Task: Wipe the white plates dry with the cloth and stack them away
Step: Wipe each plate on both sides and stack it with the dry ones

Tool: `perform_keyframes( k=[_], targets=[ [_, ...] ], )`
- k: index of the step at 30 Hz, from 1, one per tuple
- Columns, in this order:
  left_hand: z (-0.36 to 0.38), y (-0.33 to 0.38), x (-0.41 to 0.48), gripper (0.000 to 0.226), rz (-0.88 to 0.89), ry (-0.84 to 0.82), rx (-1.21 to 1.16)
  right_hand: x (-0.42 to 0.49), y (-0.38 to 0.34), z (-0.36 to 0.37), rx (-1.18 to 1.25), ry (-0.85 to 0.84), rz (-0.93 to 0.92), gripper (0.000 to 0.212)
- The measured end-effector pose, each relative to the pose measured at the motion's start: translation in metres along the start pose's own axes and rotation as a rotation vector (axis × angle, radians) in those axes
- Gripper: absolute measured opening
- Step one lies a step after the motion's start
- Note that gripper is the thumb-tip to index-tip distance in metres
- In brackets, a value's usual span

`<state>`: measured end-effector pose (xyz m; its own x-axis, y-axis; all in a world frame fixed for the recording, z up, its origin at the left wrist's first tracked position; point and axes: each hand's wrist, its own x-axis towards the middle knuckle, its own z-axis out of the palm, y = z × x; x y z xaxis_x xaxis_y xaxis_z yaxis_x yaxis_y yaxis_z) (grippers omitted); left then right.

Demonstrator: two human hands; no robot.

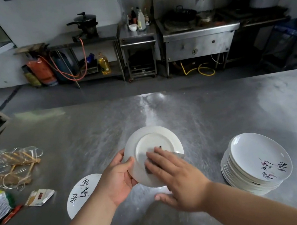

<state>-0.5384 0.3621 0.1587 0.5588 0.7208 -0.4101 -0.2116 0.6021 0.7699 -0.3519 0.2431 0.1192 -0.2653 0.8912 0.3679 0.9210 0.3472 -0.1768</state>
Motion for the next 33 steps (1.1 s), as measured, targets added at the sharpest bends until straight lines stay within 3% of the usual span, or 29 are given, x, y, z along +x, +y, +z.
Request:
perform_keyframes(
  k=[3, 5, 7, 9, 11, 14, 16, 17, 22, 24, 28, 30, 33],
  targets=[
    [0.002, -0.004, -0.006, 0.042, -0.015, -0.052, 0.103, 0.017, 0.022, -0.013, 0.019, 0.068, 0.217, 0.084],
    [0.011, -0.005, -0.01, 0.034, 0.0, -0.089, 0.188, 0.034, 0.026, -0.025, 0.062, 0.086, 0.263, 0.085],
    [0.02, -0.007, -0.011, 0.033, 0.035, -0.092, 0.272, 0.047, 0.017, -0.032, 0.067, 0.111, 0.071, 0.08],
    [0.026, -0.006, -0.011, 0.051, 0.067, -0.08, 0.327, 0.054, 0.006, -0.035, 0.049, 0.094, -0.125, 0.074],
    [0.028, -0.005, -0.013, 0.056, 0.072, -0.086, 0.319, 0.059, 0.007, -0.037, 0.019, 0.102, -0.157, 0.069],
    [0.022, -0.002, -0.014, 0.035, 0.077, -0.094, 0.27, 0.058, 0.023, -0.035, 0.078, 0.196, 0.123, 0.067],
    [0.015, -0.001, -0.015, 0.043, 0.064, -0.078, 0.262, 0.052, 0.03, -0.034, 0.176, 0.205, 0.399, 0.071],
    [0.013, -0.001, -0.016, 0.045, 0.062, -0.078, 0.263, 0.05, 0.028, -0.035, 0.192, 0.204, 0.442, 0.073],
    [0.01, -0.004, -0.015, 0.029, 0.051, -0.091, 0.239, 0.053, 0.015, -0.038, 0.043, 0.124, 0.053, 0.071],
    [0.01, -0.005, -0.016, 0.035, 0.048, -0.091, 0.206, 0.052, 0.022, -0.037, 0.084, 0.135, 0.13, 0.07],
    [0.004, -0.009, -0.015, 0.052, 0.028, -0.038, 0.11, 0.028, 0.027, -0.027, 0.449, 0.093, 0.604, 0.075],
    [0.001, -0.011, -0.014, 0.049, -0.003, -0.039, 0.11, 0.02, 0.023, -0.026, 0.443, 0.027, 0.611, 0.079],
    [0.006, -0.008, -0.013, 0.041, -0.014, -0.09, 0.122, 0.032, 0.029, -0.036, 0.262, 0.051, 0.434, 0.076]
  ],
)
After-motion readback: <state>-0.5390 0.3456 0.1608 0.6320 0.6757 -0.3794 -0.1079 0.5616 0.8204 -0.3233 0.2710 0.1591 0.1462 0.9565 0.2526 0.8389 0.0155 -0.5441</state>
